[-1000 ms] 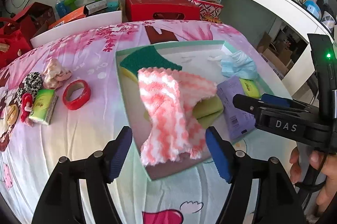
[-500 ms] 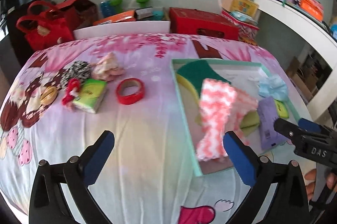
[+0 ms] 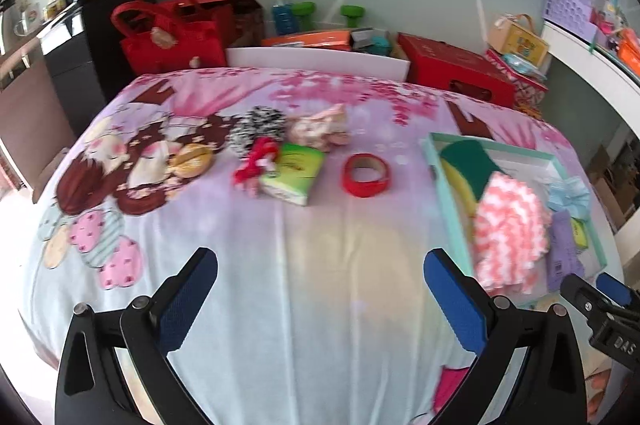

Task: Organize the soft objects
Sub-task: 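Move both tools back toward the items left on the bed, then grasp the red tape roll with the right tool while the left tool grasps the gold compact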

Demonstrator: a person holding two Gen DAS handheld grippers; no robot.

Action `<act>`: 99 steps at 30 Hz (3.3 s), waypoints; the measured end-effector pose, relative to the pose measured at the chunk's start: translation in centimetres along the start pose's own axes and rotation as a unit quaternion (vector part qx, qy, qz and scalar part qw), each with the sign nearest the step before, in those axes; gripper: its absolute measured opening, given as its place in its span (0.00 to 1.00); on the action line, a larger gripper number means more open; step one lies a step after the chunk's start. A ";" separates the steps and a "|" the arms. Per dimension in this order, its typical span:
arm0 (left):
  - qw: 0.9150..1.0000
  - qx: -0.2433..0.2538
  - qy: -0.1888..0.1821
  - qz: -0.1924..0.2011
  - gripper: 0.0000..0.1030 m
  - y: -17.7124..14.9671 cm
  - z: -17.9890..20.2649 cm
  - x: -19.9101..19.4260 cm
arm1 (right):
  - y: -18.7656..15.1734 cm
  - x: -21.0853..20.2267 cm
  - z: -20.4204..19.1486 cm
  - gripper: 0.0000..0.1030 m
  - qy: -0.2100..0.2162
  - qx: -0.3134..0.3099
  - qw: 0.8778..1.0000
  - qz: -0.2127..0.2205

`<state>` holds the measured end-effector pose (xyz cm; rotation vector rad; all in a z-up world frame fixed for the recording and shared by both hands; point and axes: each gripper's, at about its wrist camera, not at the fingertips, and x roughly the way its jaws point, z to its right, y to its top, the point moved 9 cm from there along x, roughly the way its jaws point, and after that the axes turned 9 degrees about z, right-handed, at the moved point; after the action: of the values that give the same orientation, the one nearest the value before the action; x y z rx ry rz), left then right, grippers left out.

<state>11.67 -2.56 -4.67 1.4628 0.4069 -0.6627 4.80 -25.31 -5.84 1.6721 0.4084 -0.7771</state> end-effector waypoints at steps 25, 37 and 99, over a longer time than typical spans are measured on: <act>0.997 -0.049 0.059 -0.022 1.00 -1.0 -9.3 0.1 | -0.3 0.0 -6.5 1.00 0.022 -0.053 0.998 -0.012; 0.996 -0.051 0.078 -0.011 1.00 -0.6 -12.5 0.4 | 0.2 1.7 -10.7 1.00 0.037 -0.093 0.995 -0.022; 0.996 -0.028 0.023 -0.081 0.60 3.2 -16.5 15.9 | 3.5 17.9 -20.4 0.61 0.056 -0.153 0.983 -0.083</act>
<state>28.06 11.10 -13.67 1.4029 0.5801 -0.7415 25.42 -9.19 -13.65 1.4088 0.7164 -0.7039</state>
